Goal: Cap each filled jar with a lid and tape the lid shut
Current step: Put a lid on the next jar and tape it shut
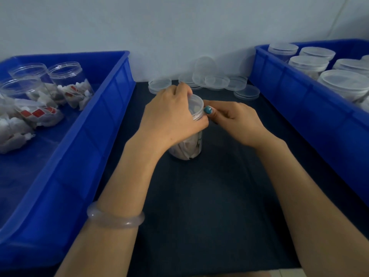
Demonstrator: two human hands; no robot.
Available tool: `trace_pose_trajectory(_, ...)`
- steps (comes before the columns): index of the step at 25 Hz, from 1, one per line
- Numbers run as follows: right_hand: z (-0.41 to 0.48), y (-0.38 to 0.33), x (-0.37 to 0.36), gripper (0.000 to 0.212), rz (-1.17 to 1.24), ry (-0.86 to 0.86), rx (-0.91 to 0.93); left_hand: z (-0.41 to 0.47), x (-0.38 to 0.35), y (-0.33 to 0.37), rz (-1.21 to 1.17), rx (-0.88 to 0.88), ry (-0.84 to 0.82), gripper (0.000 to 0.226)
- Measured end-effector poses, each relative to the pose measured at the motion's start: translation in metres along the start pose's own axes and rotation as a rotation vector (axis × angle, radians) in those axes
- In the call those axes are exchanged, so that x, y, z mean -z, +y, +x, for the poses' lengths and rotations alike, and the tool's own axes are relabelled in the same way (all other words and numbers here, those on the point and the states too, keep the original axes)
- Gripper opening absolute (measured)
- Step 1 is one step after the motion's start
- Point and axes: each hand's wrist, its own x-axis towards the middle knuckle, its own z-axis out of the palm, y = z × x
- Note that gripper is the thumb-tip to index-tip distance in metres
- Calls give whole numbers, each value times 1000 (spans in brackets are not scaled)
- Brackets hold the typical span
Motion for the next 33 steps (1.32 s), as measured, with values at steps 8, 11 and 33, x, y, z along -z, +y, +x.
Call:
trace_pose_trajectory(8, 1, -3, -6, 33, 1, 104, 40, 0, 3, -7, -84, -43, -4, 69)
trace_pose_trajectory(11, 1, -1, -3, 33, 16, 28, 49, -2, 3, -9, -94, -42, 2, 66)
trace_pose_trajectory(33, 0, 2, -3, 42, -173, 183, 190, -4, 11, -9, -127, -86, -13, 55)
